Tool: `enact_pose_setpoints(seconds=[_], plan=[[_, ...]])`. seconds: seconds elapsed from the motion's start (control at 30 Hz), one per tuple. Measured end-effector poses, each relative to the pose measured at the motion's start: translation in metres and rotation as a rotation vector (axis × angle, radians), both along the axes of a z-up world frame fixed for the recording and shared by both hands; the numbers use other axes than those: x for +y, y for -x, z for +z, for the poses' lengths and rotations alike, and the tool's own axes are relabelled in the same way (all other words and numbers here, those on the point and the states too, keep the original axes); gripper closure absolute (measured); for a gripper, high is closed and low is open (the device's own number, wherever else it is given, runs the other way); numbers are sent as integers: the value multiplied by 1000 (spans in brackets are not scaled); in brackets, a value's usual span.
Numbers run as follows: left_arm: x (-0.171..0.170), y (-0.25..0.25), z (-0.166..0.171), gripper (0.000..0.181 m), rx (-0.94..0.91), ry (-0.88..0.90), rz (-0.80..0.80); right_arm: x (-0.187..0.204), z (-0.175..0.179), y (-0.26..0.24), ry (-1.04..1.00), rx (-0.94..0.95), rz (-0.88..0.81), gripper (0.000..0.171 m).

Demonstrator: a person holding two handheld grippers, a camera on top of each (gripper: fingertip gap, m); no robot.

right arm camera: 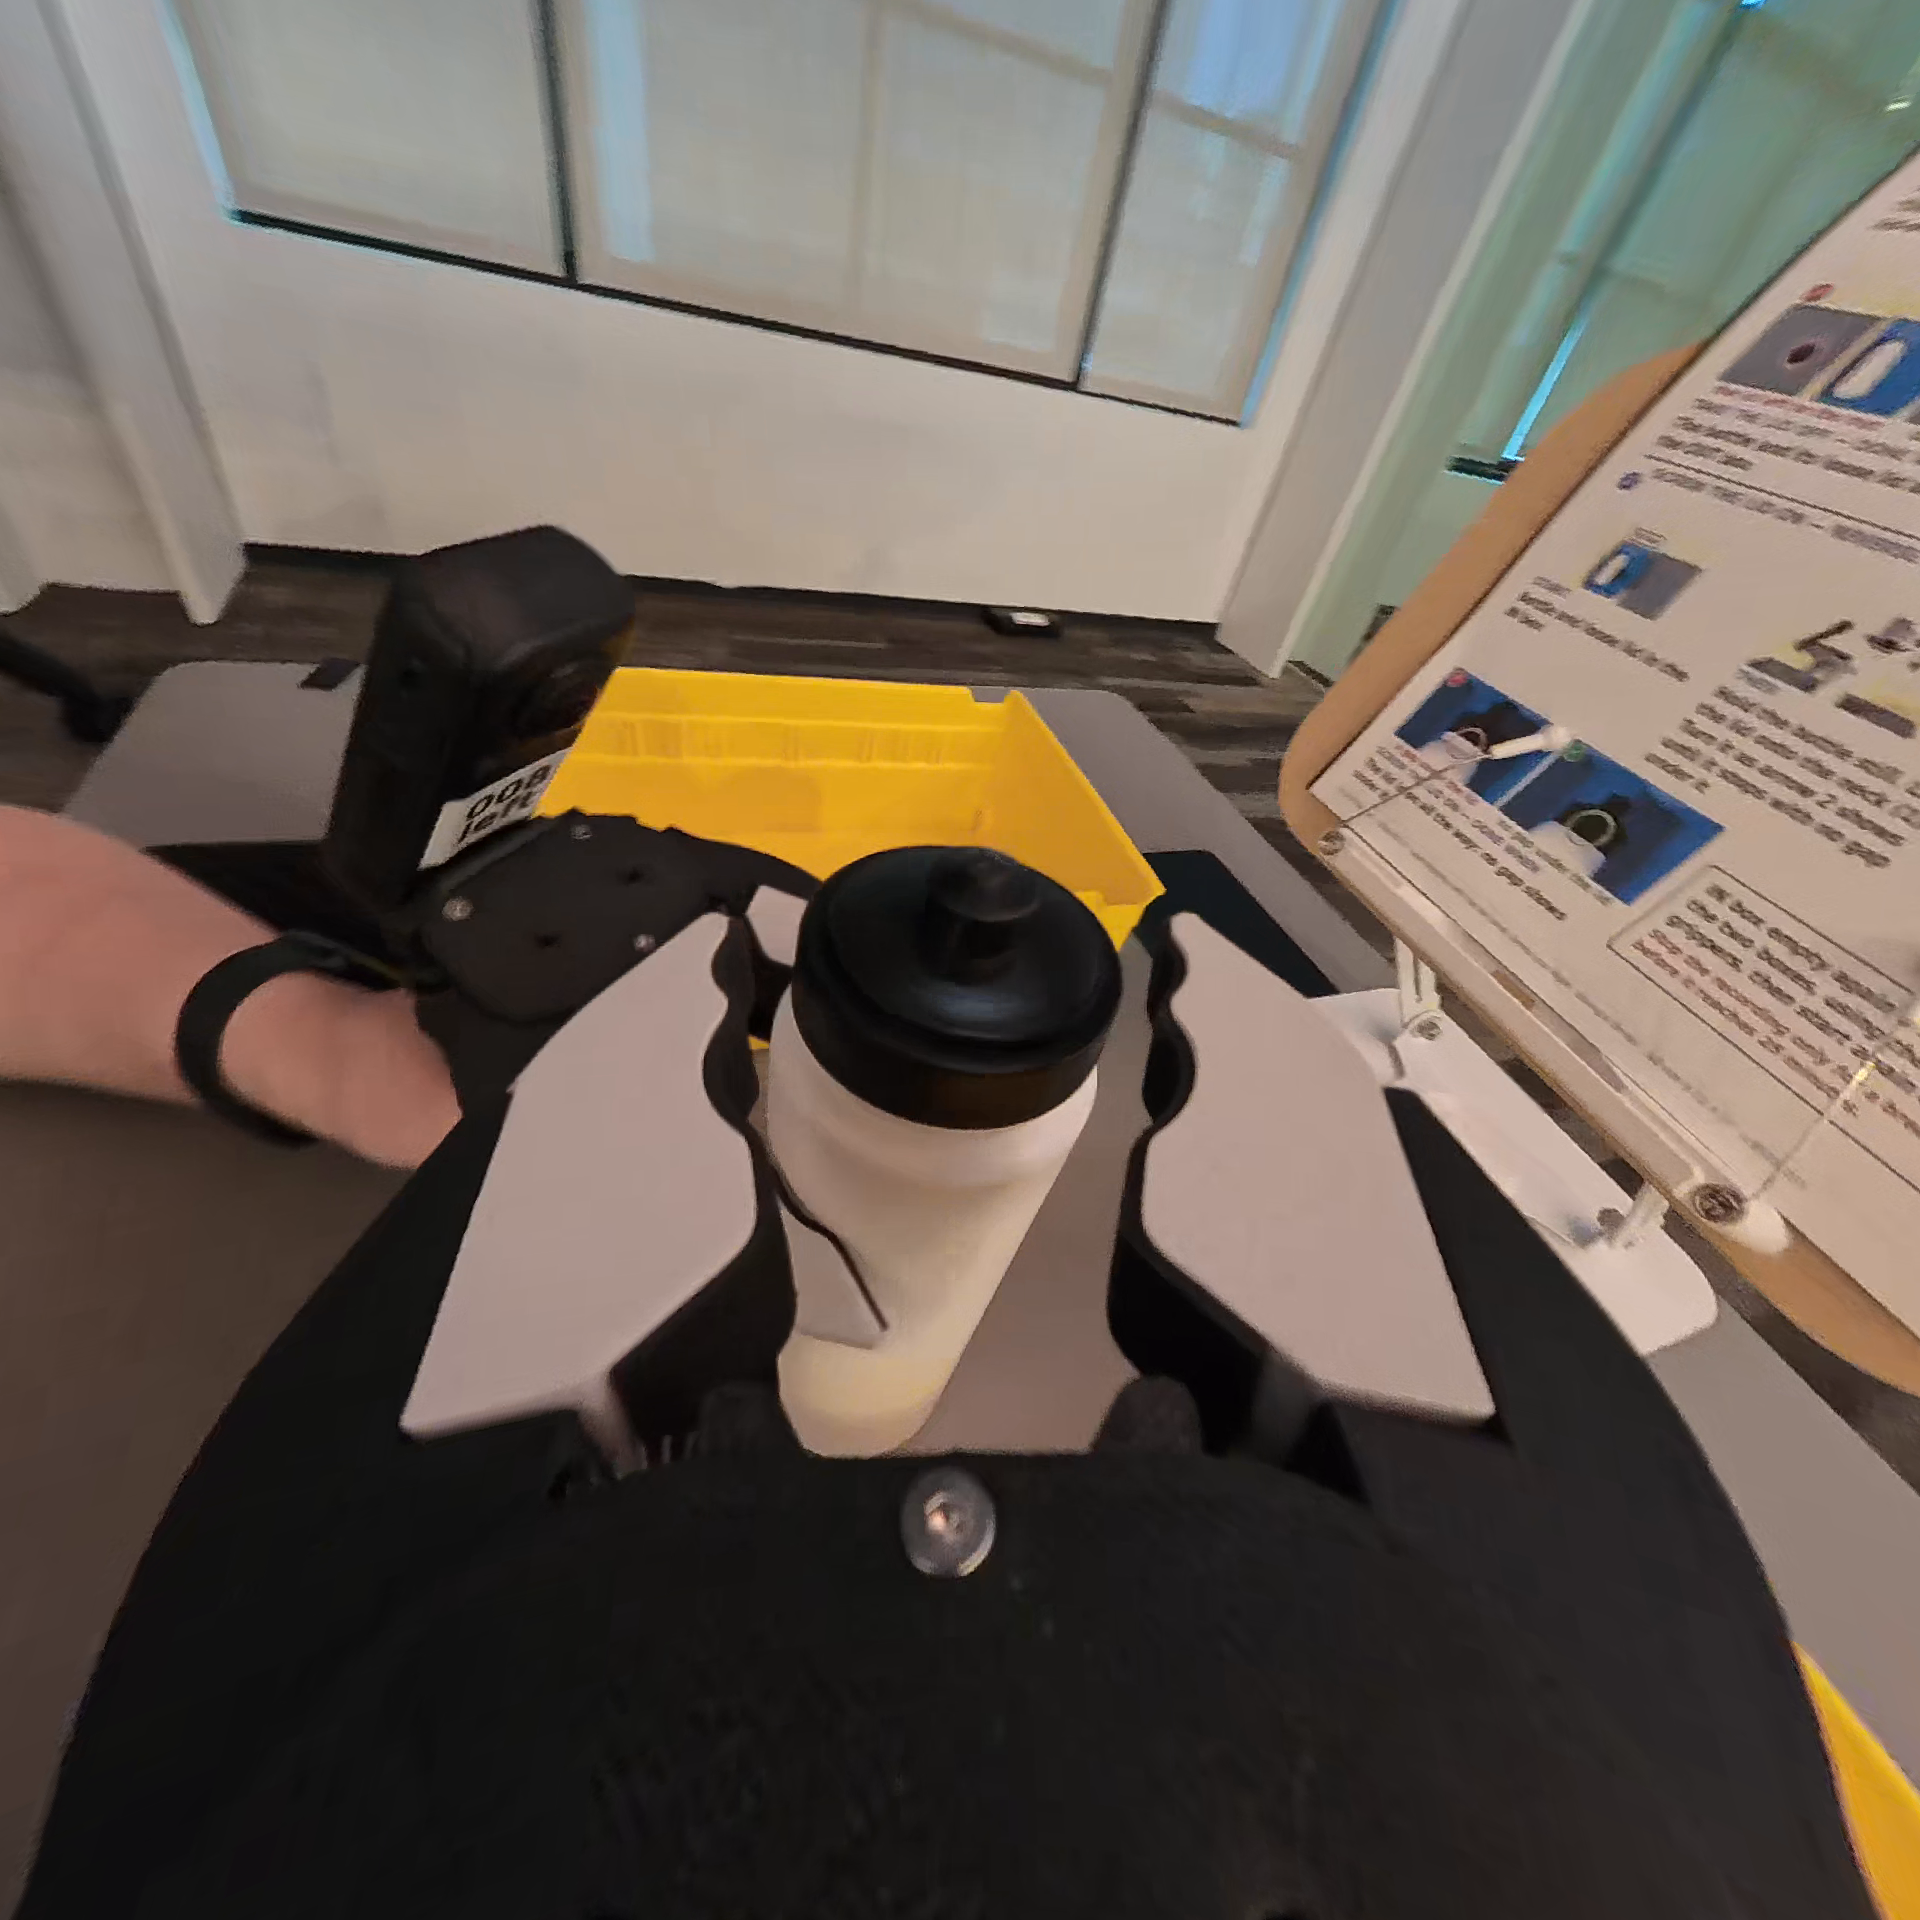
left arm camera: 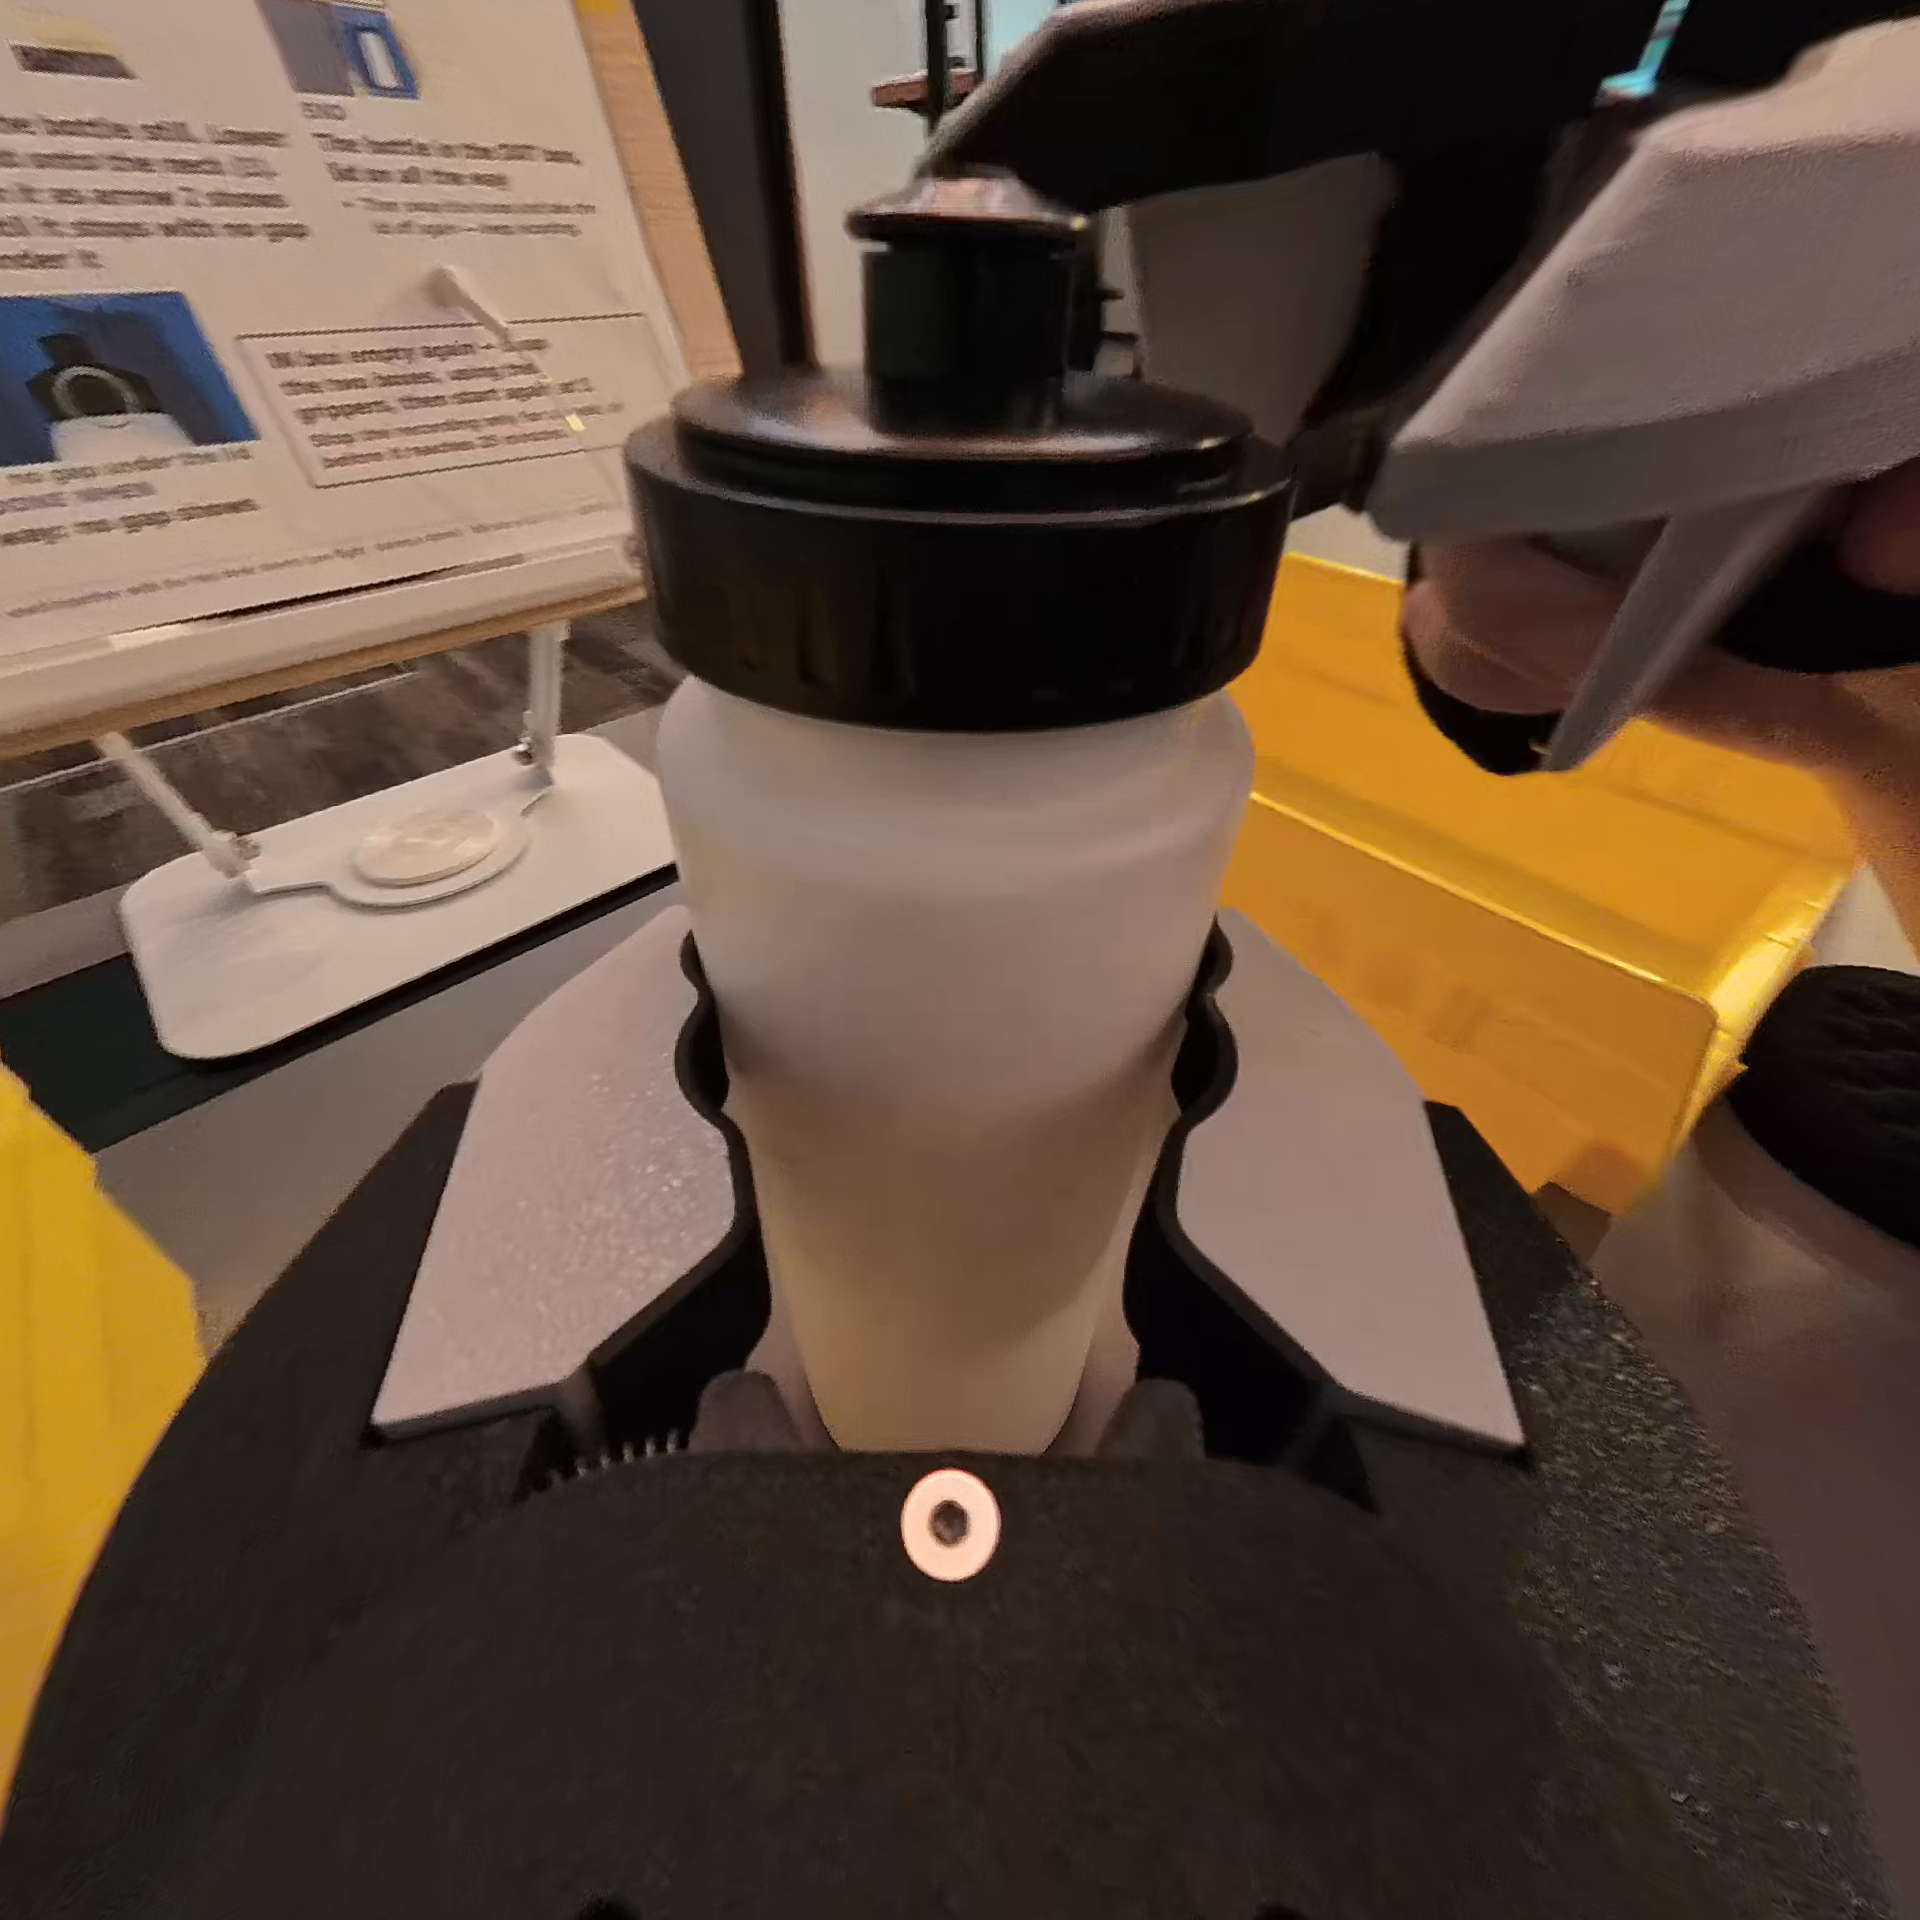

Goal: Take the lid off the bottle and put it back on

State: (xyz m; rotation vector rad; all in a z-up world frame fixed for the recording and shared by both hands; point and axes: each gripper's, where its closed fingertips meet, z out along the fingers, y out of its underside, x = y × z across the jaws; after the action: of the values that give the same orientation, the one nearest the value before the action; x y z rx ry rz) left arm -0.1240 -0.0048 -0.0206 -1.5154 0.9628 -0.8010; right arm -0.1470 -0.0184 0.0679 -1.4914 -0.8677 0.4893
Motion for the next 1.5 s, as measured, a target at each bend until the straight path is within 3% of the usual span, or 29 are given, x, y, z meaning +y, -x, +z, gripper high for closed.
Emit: enact_pose_setpoints(seconds=[0.2, 0.37, 0.53, 0.73, 0.9, 1.03, 1.13, 1.33, 1.5], plan=[[-14, -9, 0, 95, -8, 1, -107, -8, -11, -8, 84, 1, 151, 93], [-17, -10, 0, 95, 2, -8, -108, -8, -10, -5, 118, 61, 182, 105], [-11, -6, -1, 95, 4, 17, -54, -2, -10, -2, 118, 56, 109, 105], [2, 5, -2, 95, 21, 41, 61, 10, -9, 8, 68, 114, -102, 109], [2, 5, -2, 95, 27, 45, 51, 11, -9, 8, 69, 110, -180, 109], [-11, -2, 5, 96, -3, 163, -104, 9, 0, -2, 91, 114, -108, 94], [-20, -2, 19, 96, -79, 274, -207, 4, 21, -21, 107, 213, -43, 94], [-51, 3, 42, 96, -39, 433, -441, -11, 49, -46, 198, 428, 142, 95], [-86, 4, 60, 96, -68, 555, -630, -31, 46, -29, 265, 414, 329, 94]])
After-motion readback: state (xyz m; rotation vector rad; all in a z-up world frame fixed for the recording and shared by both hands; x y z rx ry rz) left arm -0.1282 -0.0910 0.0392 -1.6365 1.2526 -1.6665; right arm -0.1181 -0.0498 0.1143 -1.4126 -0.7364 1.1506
